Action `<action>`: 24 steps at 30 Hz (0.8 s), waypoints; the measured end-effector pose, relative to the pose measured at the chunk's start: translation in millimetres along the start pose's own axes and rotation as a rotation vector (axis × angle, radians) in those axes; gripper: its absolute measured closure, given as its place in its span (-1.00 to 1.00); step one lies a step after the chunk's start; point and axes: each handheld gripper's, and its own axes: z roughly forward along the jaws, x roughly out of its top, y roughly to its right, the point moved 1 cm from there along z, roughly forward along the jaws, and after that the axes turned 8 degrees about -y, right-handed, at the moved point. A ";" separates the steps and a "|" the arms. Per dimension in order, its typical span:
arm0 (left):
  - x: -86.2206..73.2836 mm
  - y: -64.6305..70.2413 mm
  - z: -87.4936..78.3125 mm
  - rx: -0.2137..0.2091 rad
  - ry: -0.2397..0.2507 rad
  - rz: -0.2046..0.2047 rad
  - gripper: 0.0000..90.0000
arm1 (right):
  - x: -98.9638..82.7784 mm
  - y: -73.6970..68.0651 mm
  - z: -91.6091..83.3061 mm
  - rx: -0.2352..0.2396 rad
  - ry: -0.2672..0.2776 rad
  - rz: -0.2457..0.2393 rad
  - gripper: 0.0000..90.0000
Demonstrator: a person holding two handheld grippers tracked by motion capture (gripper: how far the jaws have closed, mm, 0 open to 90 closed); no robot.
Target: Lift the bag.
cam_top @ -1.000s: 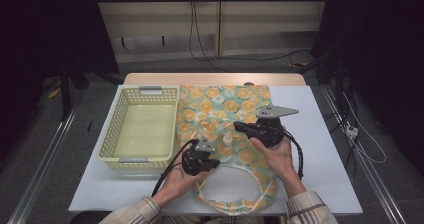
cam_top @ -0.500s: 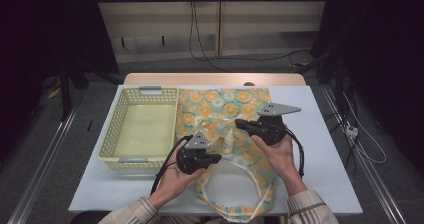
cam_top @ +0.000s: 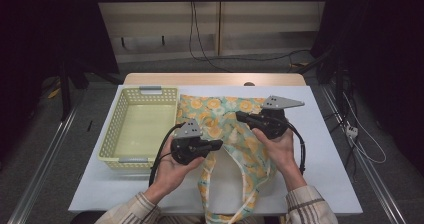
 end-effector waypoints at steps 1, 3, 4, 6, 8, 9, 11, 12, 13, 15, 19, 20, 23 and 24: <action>2.3 -0.3 -2.4 0.000 0.012 0.001 1.00 | 1.7 0.9 -1.2 -0.003 0.004 -0.002 1.00; 5.9 -0.6 -6.9 0.000 0.033 -0.002 1.00 | 5.0 2.7 -3.2 -0.010 0.012 0.000 1.00; 7.6 -0.8 -9.0 0.000 0.046 -0.007 1.00 | 6.6 3.6 -4.1 -0.012 0.014 0.001 1.00; 10.2 -2.0 -12.9 -0.002 0.067 -0.016 1.00 | 9.2 4.9 -5.4 -0.014 0.021 0.005 1.00; 12.6 -1.8 -16.0 0.000 0.077 -0.014 1.00 | 11.5 6.1 -6.1 -0.014 0.025 0.005 1.00; 13.7 -1.7 -17.5 0.001 0.079 -0.007 1.00 | 12.5 6.8 -6.4 -0.010 0.028 0.009 1.00; 16.0 -1.0 -20.1 0.005 0.085 -0.001 1.00 | 14.6 8.4 -6.9 0.001 0.040 0.019 1.00; 17.3 -0.4 -21.4 0.004 0.090 0.000 1.00 | 15.9 8.8 -7.2 -0.004 0.040 0.018 1.00; 18.8 0.3 -22.9 0.005 0.096 0.002 1.00 | 17.2 9.5 -7.8 -0.006 0.041 0.018 1.00; 22.2 1.5 -26.0 0.005 0.108 0.009 1.00 | 20.1 10.9 -9.1 -0.012 0.046 0.020 1.00; 31.7 2.7 -35.8 0.002 0.153 0.019 1.00 | 27.5 13.3 -12.4 -0.027 0.054 0.013 1.00; 34.3 2.6 -38.7 0.004 0.160 0.023 1.00 | 30.0 13.7 -13.6 -0.031 0.057 0.012 1.00; 40.5 1.6 -43.9 0.008 0.167 0.030 1.00 | 39.7 15.1 -18.7 -0.041 0.070 0.004 1.00; 40.9 1.5 -43.1 0.005 0.156 0.033 1.00 | 42.8 15.5 -20.3 -0.044 0.075 0.001 1.00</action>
